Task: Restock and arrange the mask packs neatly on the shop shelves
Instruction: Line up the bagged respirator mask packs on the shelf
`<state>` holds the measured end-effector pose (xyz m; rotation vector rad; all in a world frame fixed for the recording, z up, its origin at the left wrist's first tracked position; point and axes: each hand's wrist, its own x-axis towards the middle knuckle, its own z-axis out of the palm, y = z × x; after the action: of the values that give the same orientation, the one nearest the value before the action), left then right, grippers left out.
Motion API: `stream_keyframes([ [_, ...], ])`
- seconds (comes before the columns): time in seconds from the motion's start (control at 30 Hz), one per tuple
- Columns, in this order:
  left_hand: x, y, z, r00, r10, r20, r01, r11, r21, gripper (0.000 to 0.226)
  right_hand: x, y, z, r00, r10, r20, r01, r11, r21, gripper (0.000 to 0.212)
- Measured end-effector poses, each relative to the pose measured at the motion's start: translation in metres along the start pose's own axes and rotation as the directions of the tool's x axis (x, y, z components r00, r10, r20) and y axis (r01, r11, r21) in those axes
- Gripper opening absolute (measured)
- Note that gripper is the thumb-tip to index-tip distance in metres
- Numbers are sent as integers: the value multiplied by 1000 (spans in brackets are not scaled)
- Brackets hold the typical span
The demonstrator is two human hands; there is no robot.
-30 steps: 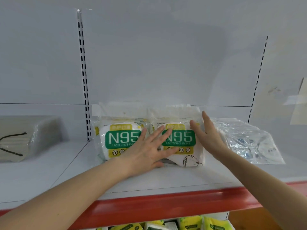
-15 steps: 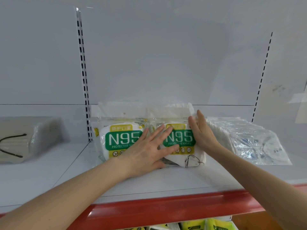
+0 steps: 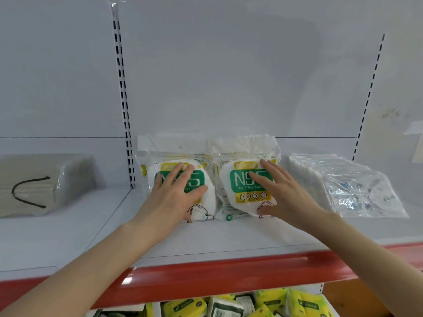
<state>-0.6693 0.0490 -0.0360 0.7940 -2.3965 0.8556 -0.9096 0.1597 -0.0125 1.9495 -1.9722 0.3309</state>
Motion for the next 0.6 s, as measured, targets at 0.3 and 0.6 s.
stream_keyframes([
  [0.3, -1, 3, -8, 999, -23, -26, 23, 1000, -21, 78, -3, -6, -2, 1000, 26, -4, -26, 1000, 8, 87],
  [0.6, -5, 30, -28, 984, 19, -178, -60, 972, -227, 41, -25, -18, -10, 972, 108, -211, -86, 990, 109, 61],
])
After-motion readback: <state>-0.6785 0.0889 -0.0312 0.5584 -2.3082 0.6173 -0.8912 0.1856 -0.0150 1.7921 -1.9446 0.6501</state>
